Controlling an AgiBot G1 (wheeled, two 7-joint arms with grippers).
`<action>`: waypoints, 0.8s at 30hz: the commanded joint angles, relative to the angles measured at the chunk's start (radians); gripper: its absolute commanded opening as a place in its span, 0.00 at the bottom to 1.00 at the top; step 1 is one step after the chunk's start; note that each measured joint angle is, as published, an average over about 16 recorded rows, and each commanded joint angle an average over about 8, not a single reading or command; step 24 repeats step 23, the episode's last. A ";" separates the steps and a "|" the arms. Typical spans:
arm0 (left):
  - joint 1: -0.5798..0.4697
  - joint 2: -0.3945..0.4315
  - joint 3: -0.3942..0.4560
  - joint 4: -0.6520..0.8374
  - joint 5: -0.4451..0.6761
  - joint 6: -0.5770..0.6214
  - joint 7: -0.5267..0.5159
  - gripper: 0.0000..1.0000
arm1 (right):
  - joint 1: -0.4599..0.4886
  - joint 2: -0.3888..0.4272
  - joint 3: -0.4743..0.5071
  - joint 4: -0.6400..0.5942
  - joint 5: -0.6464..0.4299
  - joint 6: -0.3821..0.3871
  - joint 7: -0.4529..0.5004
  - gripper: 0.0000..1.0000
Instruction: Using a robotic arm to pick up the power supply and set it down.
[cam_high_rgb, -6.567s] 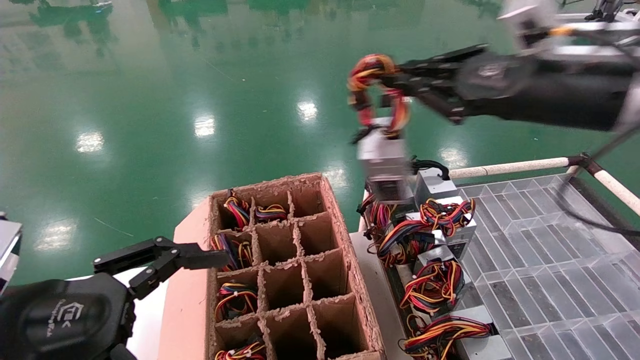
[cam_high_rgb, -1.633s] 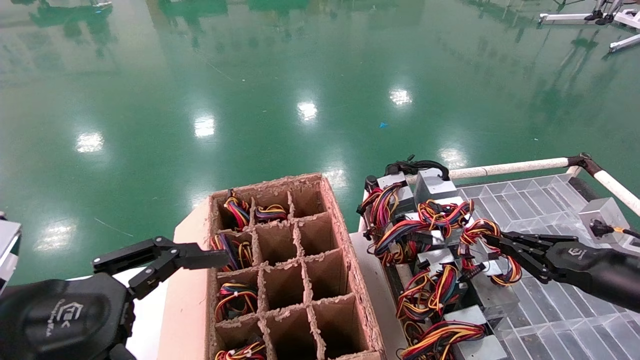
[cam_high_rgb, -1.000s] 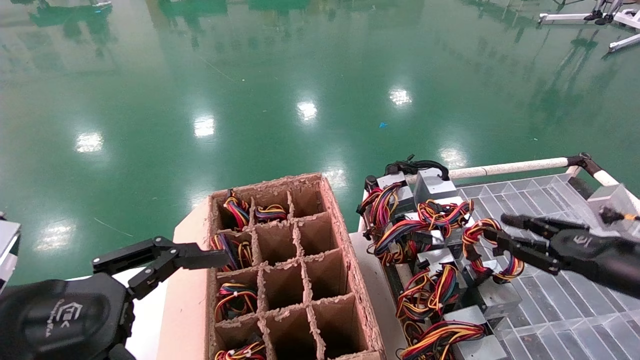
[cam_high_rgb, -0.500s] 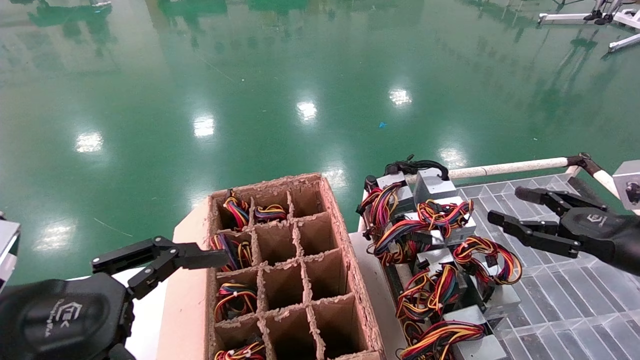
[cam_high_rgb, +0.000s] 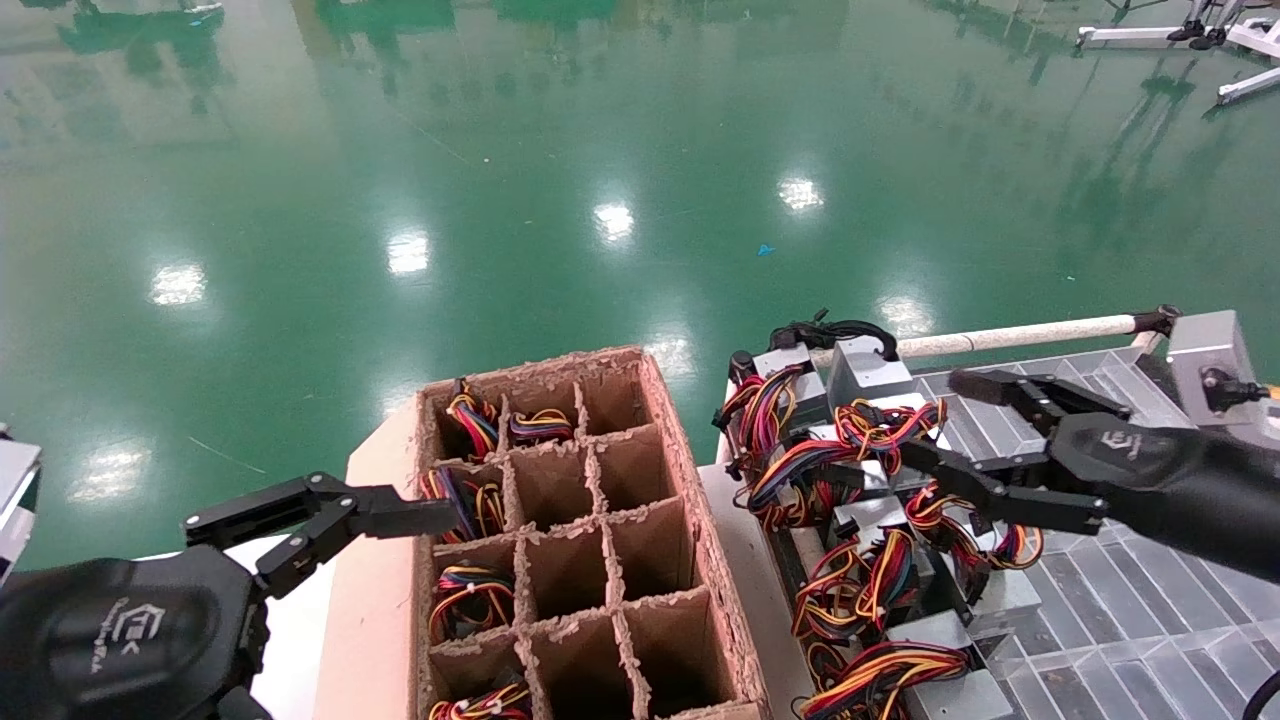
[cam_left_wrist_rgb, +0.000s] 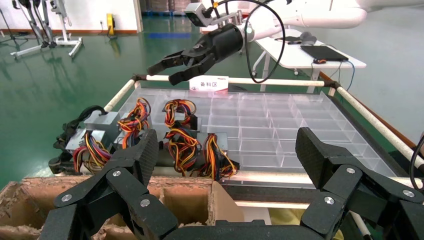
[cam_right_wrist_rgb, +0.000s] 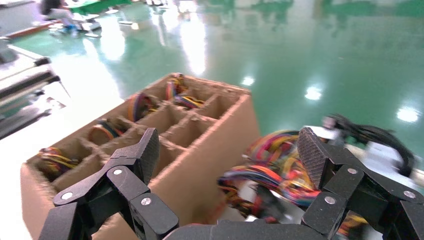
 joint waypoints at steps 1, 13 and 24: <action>0.000 0.000 0.000 0.000 0.000 0.000 0.000 1.00 | -0.016 0.002 0.021 0.039 -0.005 -0.002 0.014 1.00; 0.000 0.000 0.000 0.000 0.000 0.000 0.000 1.00 | -0.111 0.012 0.145 0.270 -0.036 -0.012 0.095 1.00; 0.000 0.000 0.000 0.000 0.000 0.000 0.000 1.00 | -0.178 0.020 0.233 0.434 -0.058 -0.020 0.153 1.00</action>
